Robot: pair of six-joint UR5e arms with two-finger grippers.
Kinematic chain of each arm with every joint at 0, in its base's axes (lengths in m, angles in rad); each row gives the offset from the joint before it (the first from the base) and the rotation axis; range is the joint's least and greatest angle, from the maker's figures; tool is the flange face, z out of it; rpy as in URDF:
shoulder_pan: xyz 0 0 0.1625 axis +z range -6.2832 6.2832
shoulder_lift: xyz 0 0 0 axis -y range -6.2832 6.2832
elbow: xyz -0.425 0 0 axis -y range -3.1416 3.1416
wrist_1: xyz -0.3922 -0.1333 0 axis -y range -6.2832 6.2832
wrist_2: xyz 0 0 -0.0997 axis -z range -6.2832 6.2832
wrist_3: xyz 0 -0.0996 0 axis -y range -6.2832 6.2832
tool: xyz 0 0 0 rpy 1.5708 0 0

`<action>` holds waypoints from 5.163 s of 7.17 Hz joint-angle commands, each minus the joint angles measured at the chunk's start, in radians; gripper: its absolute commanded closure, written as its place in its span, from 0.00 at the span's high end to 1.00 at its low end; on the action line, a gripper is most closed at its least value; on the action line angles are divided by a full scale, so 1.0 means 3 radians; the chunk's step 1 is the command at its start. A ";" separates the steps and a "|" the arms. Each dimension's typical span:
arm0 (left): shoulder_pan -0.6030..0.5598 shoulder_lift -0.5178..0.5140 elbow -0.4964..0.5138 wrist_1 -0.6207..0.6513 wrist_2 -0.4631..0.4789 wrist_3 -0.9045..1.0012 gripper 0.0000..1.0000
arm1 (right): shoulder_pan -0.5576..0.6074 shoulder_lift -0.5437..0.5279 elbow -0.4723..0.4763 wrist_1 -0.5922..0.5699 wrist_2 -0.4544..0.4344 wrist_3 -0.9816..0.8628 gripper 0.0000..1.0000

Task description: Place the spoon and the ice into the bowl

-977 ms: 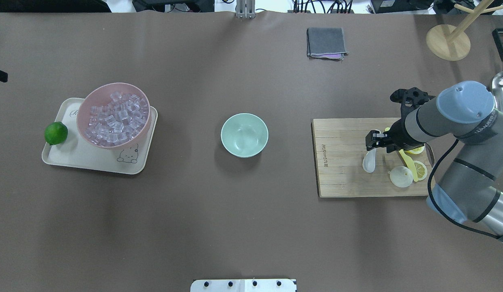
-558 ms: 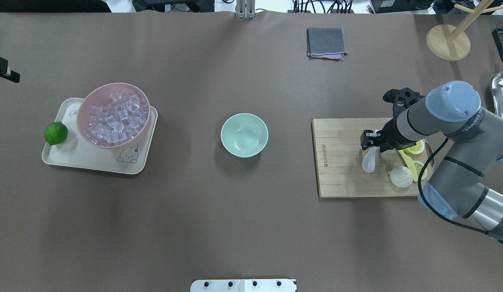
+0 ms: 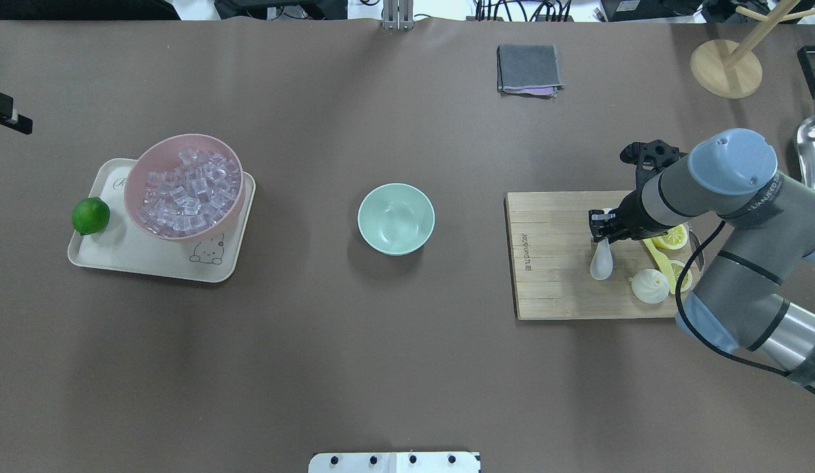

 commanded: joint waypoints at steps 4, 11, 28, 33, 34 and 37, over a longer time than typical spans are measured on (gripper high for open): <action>0.0270 -0.0244 0.0010 0.0025 0.0124 -0.0432 0.98 | 0.0081 0.0506 -0.0056 -0.0057 0.0026 0.0491 0.00; 0.1232 -0.0680 0.0046 0.0317 0.1025 -0.0561 0.93 | -0.0435 0.1689 -0.0578 -0.0303 -0.0730 0.1725 0.00; 0.1473 -0.0875 0.0542 0.0297 0.1107 -0.0070 0.63 | 0.0075 0.0934 0.0269 -0.0318 0.0055 0.1319 1.00; 0.1483 -0.0864 0.0532 0.0297 0.1101 -0.0096 0.56 | 0.0550 0.0433 0.0566 -0.0318 0.0516 0.0808 1.00; 0.1488 -0.0864 0.0537 0.0297 0.1102 -0.0096 0.56 | 0.0653 0.0325 0.0602 -0.0318 0.0613 0.0684 1.00; 0.1503 -0.0859 0.0552 0.0302 0.1096 -0.0096 0.47 | 0.0944 0.0080 0.0638 -0.0318 0.0807 0.0224 1.00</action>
